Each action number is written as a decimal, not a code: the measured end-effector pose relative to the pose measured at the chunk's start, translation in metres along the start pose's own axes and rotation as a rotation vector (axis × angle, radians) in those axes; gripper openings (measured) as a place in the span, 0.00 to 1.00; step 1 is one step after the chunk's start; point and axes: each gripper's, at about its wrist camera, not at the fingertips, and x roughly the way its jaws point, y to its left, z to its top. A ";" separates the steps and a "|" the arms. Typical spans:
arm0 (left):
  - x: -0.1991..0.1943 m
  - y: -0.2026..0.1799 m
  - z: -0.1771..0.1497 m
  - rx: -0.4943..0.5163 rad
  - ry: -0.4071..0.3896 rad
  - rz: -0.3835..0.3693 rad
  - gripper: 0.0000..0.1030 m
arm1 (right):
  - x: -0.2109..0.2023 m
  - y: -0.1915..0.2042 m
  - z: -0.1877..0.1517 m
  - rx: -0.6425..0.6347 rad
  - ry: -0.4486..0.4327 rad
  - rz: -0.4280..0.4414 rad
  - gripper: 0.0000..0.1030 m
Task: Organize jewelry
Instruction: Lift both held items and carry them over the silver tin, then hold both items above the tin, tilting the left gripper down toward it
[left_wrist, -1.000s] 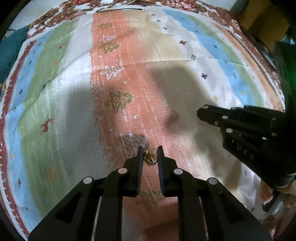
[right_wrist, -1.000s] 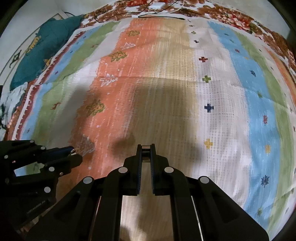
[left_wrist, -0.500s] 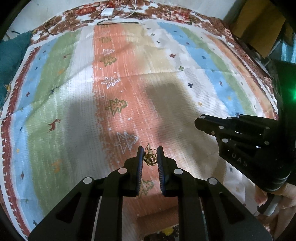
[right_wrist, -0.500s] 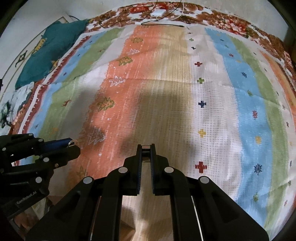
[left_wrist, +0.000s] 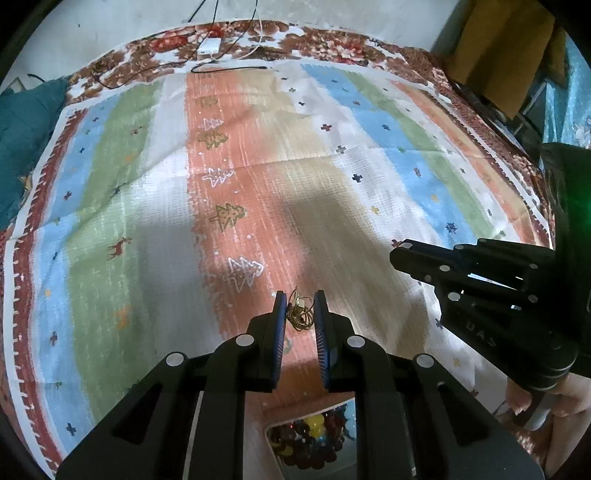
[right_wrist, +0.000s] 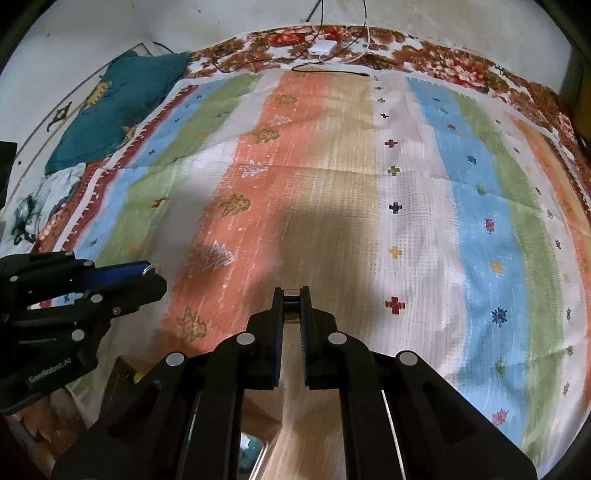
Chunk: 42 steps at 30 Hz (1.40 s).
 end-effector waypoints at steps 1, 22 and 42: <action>-0.002 0.000 -0.001 -0.001 -0.004 -0.002 0.14 | -0.002 0.001 -0.002 -0.003 -0.003 -0.005 0.09; -0.035 -0.018 -0.045 0.042 -0.069 0.008 0.14 | -0.037 0.016 -0.040 -0.022 -0.062 0.017 0.09; -0.046 -0.015 -0.069 0.003 -0.082 0.003 0.11 | -0.054 0.030 -0.081 -0.053 -0.054 0.064 0.09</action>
